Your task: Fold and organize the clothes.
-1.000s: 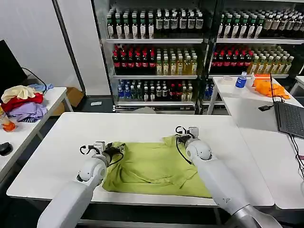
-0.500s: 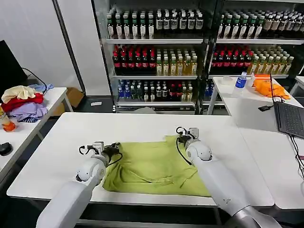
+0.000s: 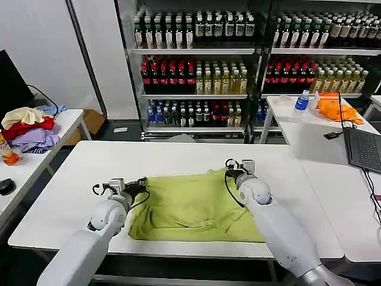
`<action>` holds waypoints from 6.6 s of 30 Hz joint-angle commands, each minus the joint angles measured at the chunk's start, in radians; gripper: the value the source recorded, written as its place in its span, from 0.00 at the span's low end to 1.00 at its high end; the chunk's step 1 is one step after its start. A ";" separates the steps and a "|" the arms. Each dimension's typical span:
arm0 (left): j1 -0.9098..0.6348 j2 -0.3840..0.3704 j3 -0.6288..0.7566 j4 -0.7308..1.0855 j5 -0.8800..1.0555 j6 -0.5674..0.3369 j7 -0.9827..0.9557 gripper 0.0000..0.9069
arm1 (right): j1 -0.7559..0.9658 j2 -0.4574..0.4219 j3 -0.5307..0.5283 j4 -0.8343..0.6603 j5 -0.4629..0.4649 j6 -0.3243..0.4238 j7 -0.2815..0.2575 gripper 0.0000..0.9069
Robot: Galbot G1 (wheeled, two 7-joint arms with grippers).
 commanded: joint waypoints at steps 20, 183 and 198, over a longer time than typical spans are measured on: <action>0.347 0.158 -0.129 -0.439 -0.011 0.009 0.015 0.03 | -0.607 -0.248 0.288 0.712 -0.005 -0.014 0.012 0.00; 0.376 -0.298 -0.063 -0.436 -0.262 -0.077 -0.084 1.00 | -0.866 -0.139 0.382 0.769 -0.175 0.073 -0.003 1.00; 0.523 -0.135 -0.310 -0.389 -0.169 -0.034 -0.096 1.00 | -0.856 -0.142 0.377 0.775 -0.170 0.074 -0.002 1.00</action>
